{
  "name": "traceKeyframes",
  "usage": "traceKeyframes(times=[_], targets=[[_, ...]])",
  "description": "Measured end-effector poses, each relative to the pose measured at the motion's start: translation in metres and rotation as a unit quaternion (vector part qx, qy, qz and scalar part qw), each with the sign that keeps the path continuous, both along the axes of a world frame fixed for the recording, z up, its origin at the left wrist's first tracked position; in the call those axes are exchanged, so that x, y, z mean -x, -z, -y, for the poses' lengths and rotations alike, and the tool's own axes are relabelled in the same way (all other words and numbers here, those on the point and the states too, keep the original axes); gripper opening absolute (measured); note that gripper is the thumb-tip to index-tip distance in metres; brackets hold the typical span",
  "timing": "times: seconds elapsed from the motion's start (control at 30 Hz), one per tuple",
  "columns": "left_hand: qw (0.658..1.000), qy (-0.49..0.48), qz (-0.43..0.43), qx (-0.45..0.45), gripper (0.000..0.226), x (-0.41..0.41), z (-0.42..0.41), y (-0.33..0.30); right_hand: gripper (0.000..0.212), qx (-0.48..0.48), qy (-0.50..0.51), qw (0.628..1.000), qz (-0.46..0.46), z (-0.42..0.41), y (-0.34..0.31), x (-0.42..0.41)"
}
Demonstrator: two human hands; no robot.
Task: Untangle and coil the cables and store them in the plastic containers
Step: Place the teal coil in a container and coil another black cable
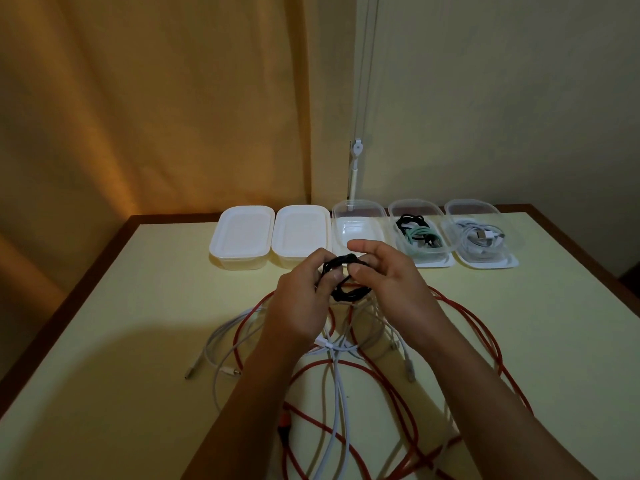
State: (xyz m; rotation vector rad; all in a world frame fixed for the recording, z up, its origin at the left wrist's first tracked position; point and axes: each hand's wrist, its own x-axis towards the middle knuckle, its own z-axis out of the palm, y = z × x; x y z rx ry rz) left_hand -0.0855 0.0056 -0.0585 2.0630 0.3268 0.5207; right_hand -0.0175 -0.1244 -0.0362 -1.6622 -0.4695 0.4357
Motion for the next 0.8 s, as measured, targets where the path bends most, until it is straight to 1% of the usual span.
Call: traceKeyframes(times=[0.17, 0.23, 0.33, 0.43, 0.5, 0.57, 0.6, 0.7, 0.8], targets=[[0.999, -0.015, 0.016, 0.026, 0.009, 0.0, 0.005, -0.005, 0.036, -0.058, -0.044, 0.996, -0.057, 0.001, 0.001, -0.006], [0.999, -0.021, 0.019, 0.036, 0.011, 0.0, 0.006, -0.008, 0.044, -0.085, -0.057, 0.991, -0.083, 0.001, 0.002, -0.008], [0.999, -0.024, 0.034, 0.029, 0.012, -0.001, 0.007, -0.009, 0.056, -0.119, -0.054, 0.986, -0.104, 0.0, 0.002, -0.01], [0.997, -0.034, 0.014, 0.069, 0.009, -0.003, 0.009, -0.009, 0.06, -0.121, -0.039, 0.986, -0.109, -0.003, 0.0, -0.009], [0.995, -0.035, 0.002, 0.095, 0.006, -0.003, 0.009, -0.007, 0.052, -0.076, -0.032, 0.993, -0.087, -0.001, -0.001, -0.009], [0.988, -0.038, 0.009, 0.148, 0.005, -0.003, 0.005, -0.004, 0.04, -0.001, -0.015, 0.999, -0.043, 0.003, -0.005, -0.008], [0.983, -0.043, 0.015, 0.176, 0.005, -0.003, 0.004, -0.003, 0.037, 0.02, 0.003, 0.999, -0.025, 0.005, -0.006, -0.007], [0.97, -0.088, 0.039, 0.225, 0.006, -0.004, 0.002, 0.002, 0.03, 0.021, 0.063, 0.998, 0.014, 0.005, -0.002, -0.003], [0.961, -0.157, 0.068, 0.219, 0.006, -0.004, 0.001, 0.003, 0.013, 0.053, 0.13, 0.987, 0.082, 0.0, 0.0, 0.002]])
